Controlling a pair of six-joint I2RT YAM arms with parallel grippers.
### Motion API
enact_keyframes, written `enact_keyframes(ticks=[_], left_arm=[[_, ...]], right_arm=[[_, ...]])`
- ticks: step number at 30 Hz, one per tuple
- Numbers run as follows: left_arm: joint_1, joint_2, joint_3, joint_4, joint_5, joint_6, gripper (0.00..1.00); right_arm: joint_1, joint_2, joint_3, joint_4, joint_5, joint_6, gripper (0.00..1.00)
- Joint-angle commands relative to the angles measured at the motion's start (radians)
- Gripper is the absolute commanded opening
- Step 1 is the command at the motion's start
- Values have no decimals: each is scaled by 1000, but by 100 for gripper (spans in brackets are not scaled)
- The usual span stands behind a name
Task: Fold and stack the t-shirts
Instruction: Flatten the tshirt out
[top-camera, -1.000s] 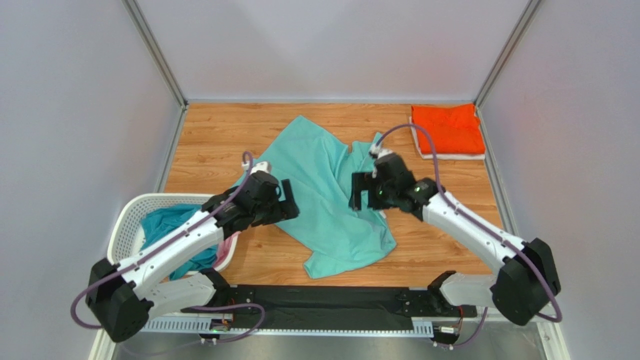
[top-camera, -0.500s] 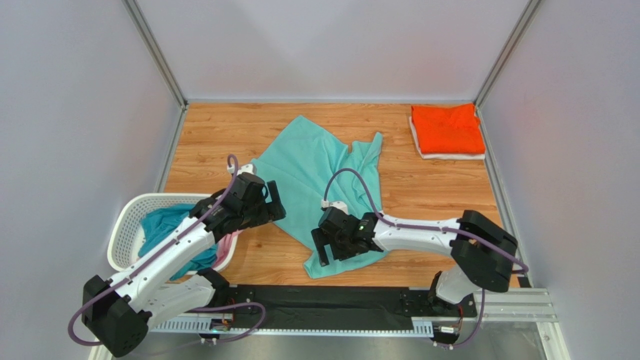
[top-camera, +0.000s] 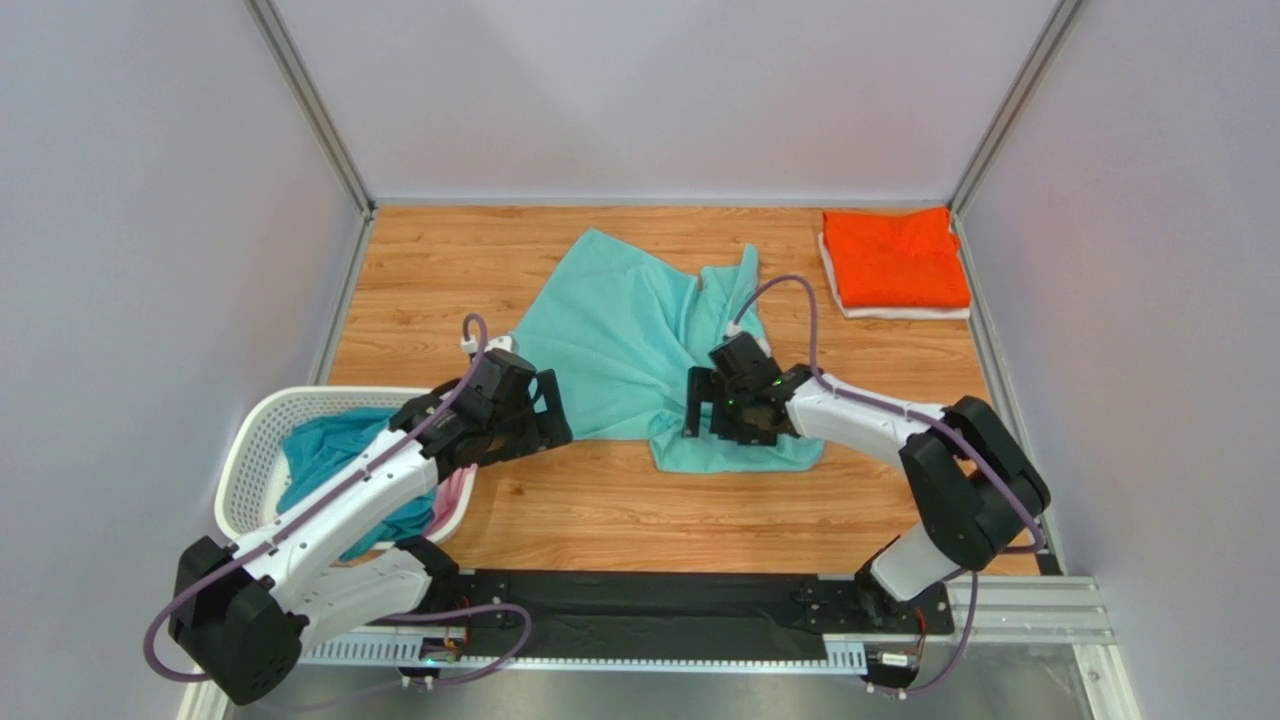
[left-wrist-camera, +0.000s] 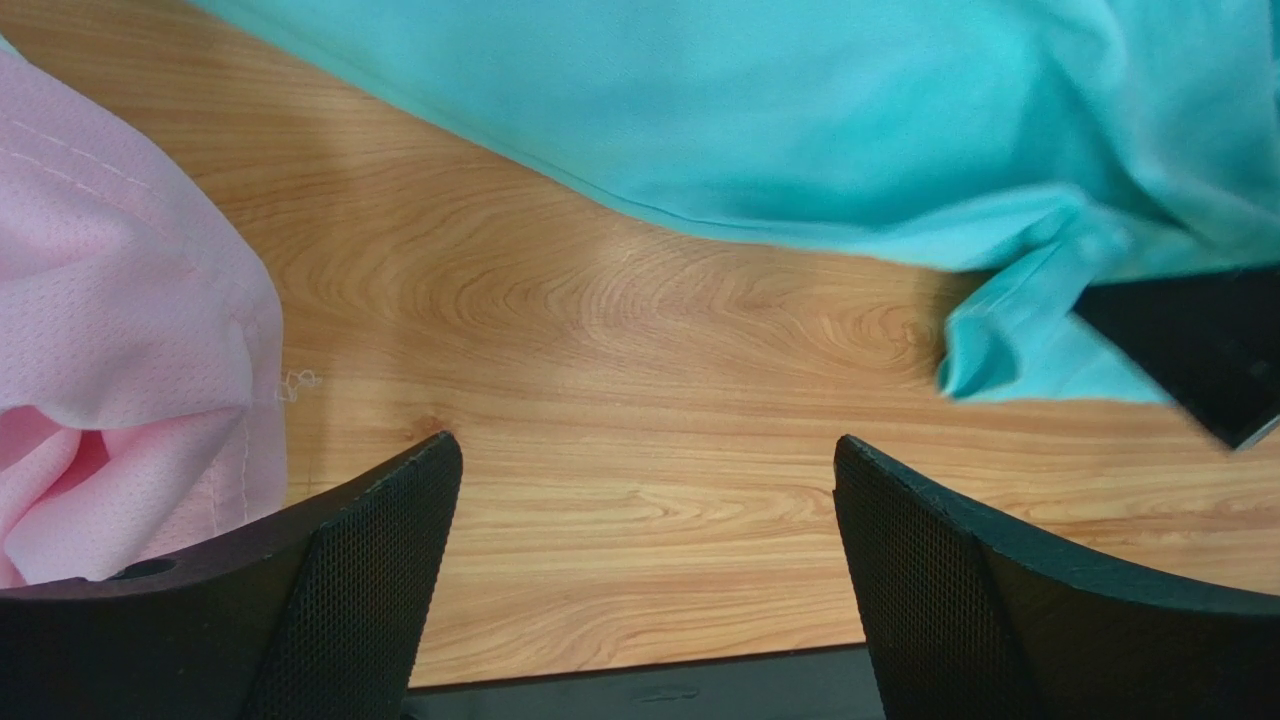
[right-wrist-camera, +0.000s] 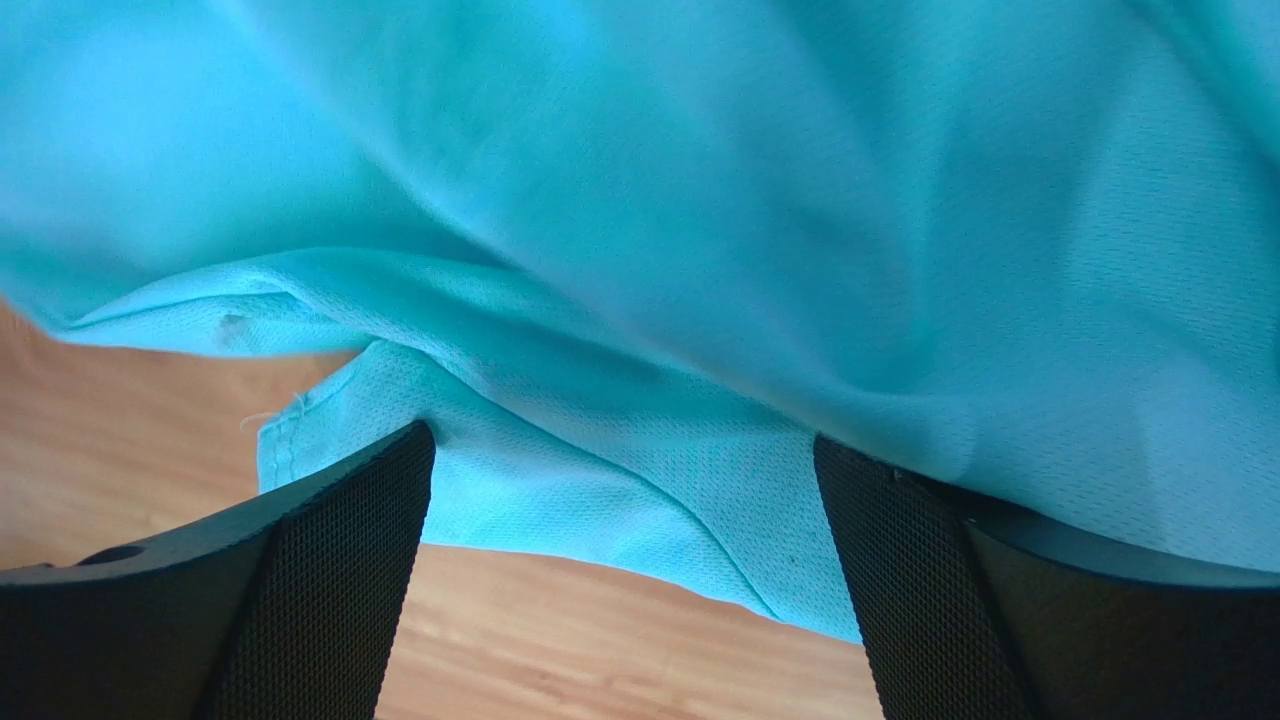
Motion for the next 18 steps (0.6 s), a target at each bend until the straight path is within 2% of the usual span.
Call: enact_keyframes(ticks=[1,6,9,15,18], left_arm=[[8,30,-4,39,14,10,100],[9,115,10,76,37,5,100],[11,164,24,82,48,-3,100],[11,214,32,110,109,-23,100],[9,211,20,112,127,-38,100]], right_arm=[[-149,41,-42,-51,33,-87,100],[-388,72,19,-70,16,-192,100],[-483,55,46,-84,-9,-253,100],[-510,-58,60,-130,-56,-333,100],[-490,-195,29,-156,-66,-328,100]])
